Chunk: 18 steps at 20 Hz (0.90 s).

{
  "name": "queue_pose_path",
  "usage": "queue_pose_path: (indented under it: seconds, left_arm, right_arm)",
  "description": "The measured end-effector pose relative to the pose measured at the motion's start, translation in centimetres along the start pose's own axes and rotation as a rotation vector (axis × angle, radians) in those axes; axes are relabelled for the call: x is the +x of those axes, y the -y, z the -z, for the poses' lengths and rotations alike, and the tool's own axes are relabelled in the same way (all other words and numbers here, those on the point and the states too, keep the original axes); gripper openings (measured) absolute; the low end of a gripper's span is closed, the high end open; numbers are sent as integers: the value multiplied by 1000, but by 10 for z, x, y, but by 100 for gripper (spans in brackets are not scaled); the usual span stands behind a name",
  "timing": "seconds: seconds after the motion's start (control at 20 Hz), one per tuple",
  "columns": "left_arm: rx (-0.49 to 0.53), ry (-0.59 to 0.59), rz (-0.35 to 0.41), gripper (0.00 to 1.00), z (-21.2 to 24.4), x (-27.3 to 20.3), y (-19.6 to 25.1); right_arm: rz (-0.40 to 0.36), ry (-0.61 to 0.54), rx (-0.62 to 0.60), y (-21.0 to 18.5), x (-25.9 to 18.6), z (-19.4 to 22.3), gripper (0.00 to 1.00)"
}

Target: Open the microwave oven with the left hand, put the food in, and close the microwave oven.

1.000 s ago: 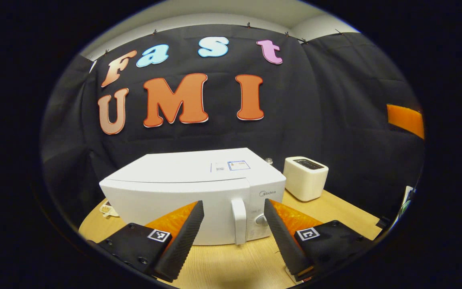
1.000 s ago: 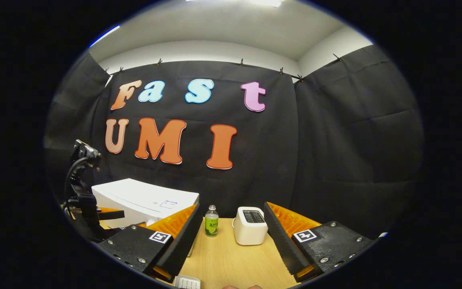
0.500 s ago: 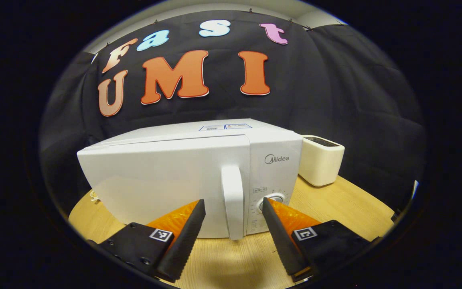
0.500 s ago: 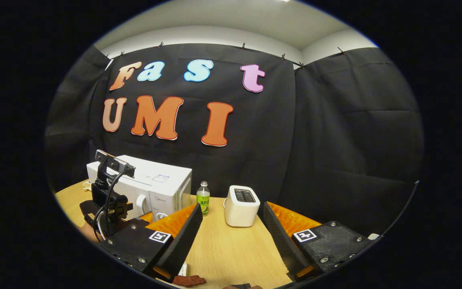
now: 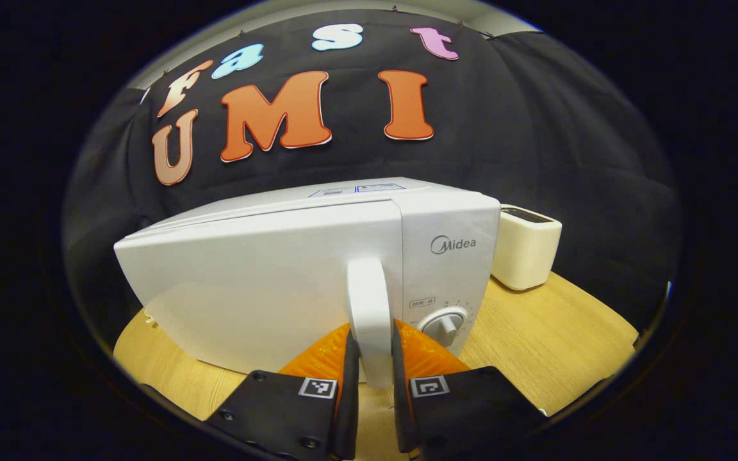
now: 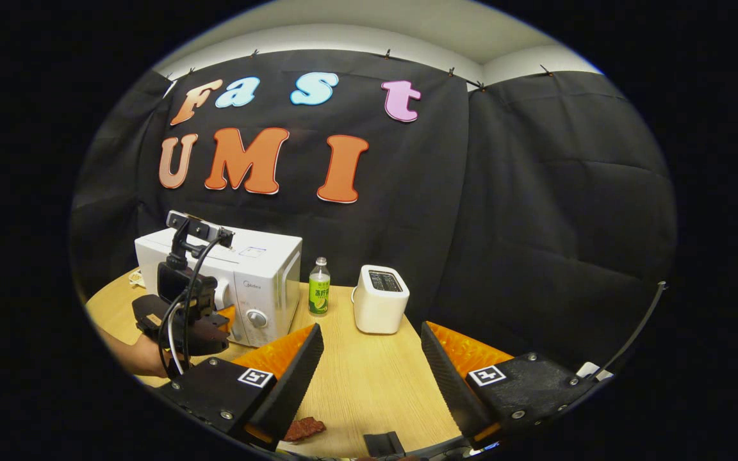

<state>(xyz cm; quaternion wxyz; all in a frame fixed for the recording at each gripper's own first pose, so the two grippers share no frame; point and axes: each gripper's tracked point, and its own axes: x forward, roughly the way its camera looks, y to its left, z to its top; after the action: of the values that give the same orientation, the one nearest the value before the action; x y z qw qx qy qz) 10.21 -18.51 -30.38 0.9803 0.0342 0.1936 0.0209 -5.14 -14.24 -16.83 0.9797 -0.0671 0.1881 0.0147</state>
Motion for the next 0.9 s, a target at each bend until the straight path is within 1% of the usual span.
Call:
queue_pose_path:
  seconds: [0.05, 0.15, 0.2, 0.3, 0.35, 0.4, 0.45, 0.5, 0.55, 0.6, 0.65, 0.7, 0.8, 0.85, 0.9]
  left_arm:
    - [9, -6, 2, 22, 1, 2, 0]
    - [16, -8, 6, 22, 0, -1, 0]
    - [21, -15, 11, 18, 0, -1, 0]
    - [17, -24, 15, 17, 4, -6, 0]
    - [-7, -42, -2, 18, 11, -20, -1]
    - [15, -21, -23, 13, 10, -35, -2]
    - [44, 10, -35, 13, 14, -51, -3]
    - [67, 17, -45, 8, 20, -67, -7]
    - [84, 18, -44, 13, 27, -81, -13]
    - [81, 14, -41, 13, 32, -94, -19]
    - [69, 0, -45, 8, 38, -107, -26]
    - [62, -13, -50, 13, 42, -121, -33]
    - [39, -42, -80, 13, 52, -146, -49]
    - [31, -50, -104, 10, 58, -157, -58]
    - [30, -62, -131, 14, 63, -168, -67]
  right_arm:
    - [-5, -7, -5, -1, -1, 3, 95]
    - [-28, -33, -10, -7, -1, 12, 95]
    - [-35, -38, -8, -8, -1, 14, 94]
    - [-52, -43, -6, -10, -2, 18, 94]
    - [-61, -42, -8, -12, -1, 19, 95]
    - [-66, -39, -10, -12, -1, 19, 94]
    - [-71, -39, -8, -12, 1, 22, 94]
    - [-80, -50, 0, -13, 3, 25, 94]
    - [-94, -61, 8, -16, 4, 29, 94]
    - [-109, -71, 9, -19, 4, 34, 94]
    - [-121, -83, 3, -21, 5, 40, 94]
    - [-134, -97, -4, -23, 6, 46, 94]
    - [-163, -136, -12, -28, 8, 61, 95]
    - [-178, -157, -11, -30, 8, 69, 95]
    - [-193, -181, -8, -33, 9, 75, 95]
